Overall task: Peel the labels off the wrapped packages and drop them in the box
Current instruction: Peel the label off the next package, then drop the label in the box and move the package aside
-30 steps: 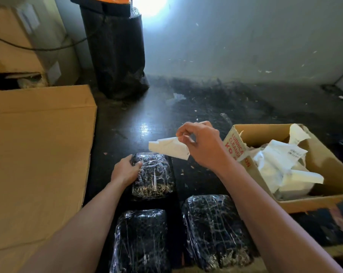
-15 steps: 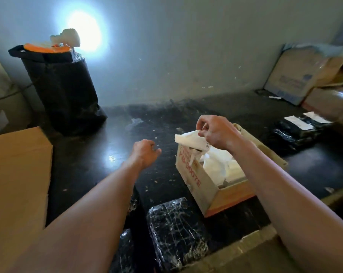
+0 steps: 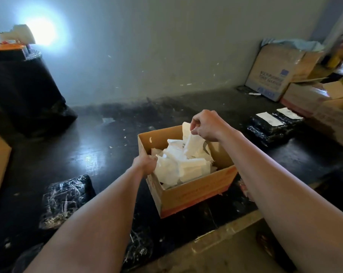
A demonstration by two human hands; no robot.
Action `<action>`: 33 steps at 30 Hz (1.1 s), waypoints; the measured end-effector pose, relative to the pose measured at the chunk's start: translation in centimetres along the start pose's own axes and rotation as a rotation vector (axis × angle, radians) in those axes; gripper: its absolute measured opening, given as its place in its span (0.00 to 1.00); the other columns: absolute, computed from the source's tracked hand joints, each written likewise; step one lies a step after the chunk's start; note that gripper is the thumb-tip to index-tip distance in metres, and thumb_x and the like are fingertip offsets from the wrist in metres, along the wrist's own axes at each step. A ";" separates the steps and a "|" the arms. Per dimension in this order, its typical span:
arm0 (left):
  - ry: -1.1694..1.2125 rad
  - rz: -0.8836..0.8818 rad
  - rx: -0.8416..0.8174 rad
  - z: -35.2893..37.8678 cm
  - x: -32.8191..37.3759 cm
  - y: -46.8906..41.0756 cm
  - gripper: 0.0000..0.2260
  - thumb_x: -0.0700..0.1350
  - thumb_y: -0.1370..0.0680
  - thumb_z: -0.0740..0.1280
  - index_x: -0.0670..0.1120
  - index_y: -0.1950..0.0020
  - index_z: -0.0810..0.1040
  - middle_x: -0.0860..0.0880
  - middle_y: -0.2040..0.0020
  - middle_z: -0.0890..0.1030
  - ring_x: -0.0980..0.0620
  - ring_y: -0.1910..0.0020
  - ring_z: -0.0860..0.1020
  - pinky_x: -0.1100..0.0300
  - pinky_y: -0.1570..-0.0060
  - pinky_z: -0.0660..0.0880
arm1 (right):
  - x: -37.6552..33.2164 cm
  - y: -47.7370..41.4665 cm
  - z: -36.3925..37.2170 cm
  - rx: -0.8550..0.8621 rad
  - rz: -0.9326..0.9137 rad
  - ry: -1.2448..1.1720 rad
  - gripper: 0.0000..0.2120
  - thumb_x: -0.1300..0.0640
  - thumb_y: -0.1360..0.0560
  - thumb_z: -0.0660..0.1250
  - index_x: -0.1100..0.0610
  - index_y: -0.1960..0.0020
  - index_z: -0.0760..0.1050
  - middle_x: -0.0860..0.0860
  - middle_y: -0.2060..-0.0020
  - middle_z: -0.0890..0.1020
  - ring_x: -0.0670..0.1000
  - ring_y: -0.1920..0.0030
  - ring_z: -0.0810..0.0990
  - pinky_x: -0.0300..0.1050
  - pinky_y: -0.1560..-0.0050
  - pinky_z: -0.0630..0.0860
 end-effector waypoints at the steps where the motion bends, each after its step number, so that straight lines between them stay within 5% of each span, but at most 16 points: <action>1: 0.019 -0.030 0.007 0.5 0.1 0.3 0.29 0.57 0.17 0.59 0.56 0.18 0.53 0.45 0.30 0.74 0.41 0.38 0.78 0.48 0.51 0.79 | 0.7 -0.3 0.0 0.003 -0.006 -0.005 0.10 0.59 0.26 0.75 0.47 0.61 0.80 0.50 0.50 0.82 0.54 0.45 0.79 0.62 0.39 0.78; 4: 0.065 -0.082 0.049 1.1 0.0 0.6 0.30 0.54 0.16 0.58 0.56 0.18 0.48 0.43 0.29 0.72 0.40 0.38 0.77 0.49 0.55 0.79 | 2.1 -1.1 -0.2 0.013 -0.034 0.028 0.09 0.61 0.24 0.73 0.48 0.58 0.80 0.48 0.53 0.82 0.52 0.49 0.80 0.61 0.36 0.76; 9: 0.091 -0.091 0.099 1.4 -1.8 -0.5 0.31 0.56 0.21 0.64 0.58 0.21 0.55 0.45 0.33 0.77 0.41 0.42 0.80 0.45 0.48 0.82 | 4.5 -2.4 -0.3 0.005 -0.028 0.122 0.10 0.60 0.25 0.73 0.47 0.53 0.76 0.48 0.55 0.80 0.53 0.49 0.79 0.58 0.36 0.71; 14: 0.178 -0.103 0.088 2.2 -3.6 -2.0 0.36 0.62 0.33 0.67 0.69 0.26 0.60 0.49 0.37 0.80 0.41 0.46 0.82 0.41 0.51 0.83 | 6.0 -3.2 0.0 -0.014 -0.030 0.170 0.08 0.61 0.26 0.76 0.50 0.60 0.81 0.49 0.54 0.82 0.52 0.45 0.78 0.64 0.30 0.68; 18: 0.216 -0.101 0.113 1.9 -1.5 1.1 0.36 0.57 0.27 0.66 0.71 0.23 0.52 0.47 0.32 0.78 0.42 0.43 0.81 0.42 0.46 0.82 | 7.0 -3.6 0.5 -0.024 -0.017 0.150 0.10 0.63 0.26 0.73 0.49 0.58 0.80 0.50 0.51 0.82 0.53 0.44 0.79 0.65 0.29 0.68; 25: 0.228 -0.061 0.180 1.7 -0.6 2.1 0.31 0.50 0.17 0.64 0.64 0.19 0.52 0.46 0.28 0.74 0.42 0.41 0.80 0.42 0.43 0.81 | 7.3 -3.6 1.3 -0.064 -0.091 0.123 0.06 0.62 0.24 0.70 0.52 0.52 0.80 0.52 0.48 0.83 0.51 0.51 0.82 0.51 0.47 0.83; 33: 0.262 -0.077 0.176 1.3 -1.0 2.3 0.31 0.52 0.17 0.65 0.62 0.19 0.52 0.45 0.25 0.72 0.41 0.36 0.79 0.42 0.44 0.81 | 5.5 -3.6 2.6 -0.114 -0.099 0.139 0.06 0.54 0.20 0.69 0.54 0.44 0.79 0.51 0.47 0.83 0.50 0.53 0.82 0.47 0.51 0.81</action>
Point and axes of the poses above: each hand's wrist, its own y-axis away from the middle knuckle, its own z-axis out of the palm, x = y × z, the point moved 8 cm from there along -y, towards the middle knuckle
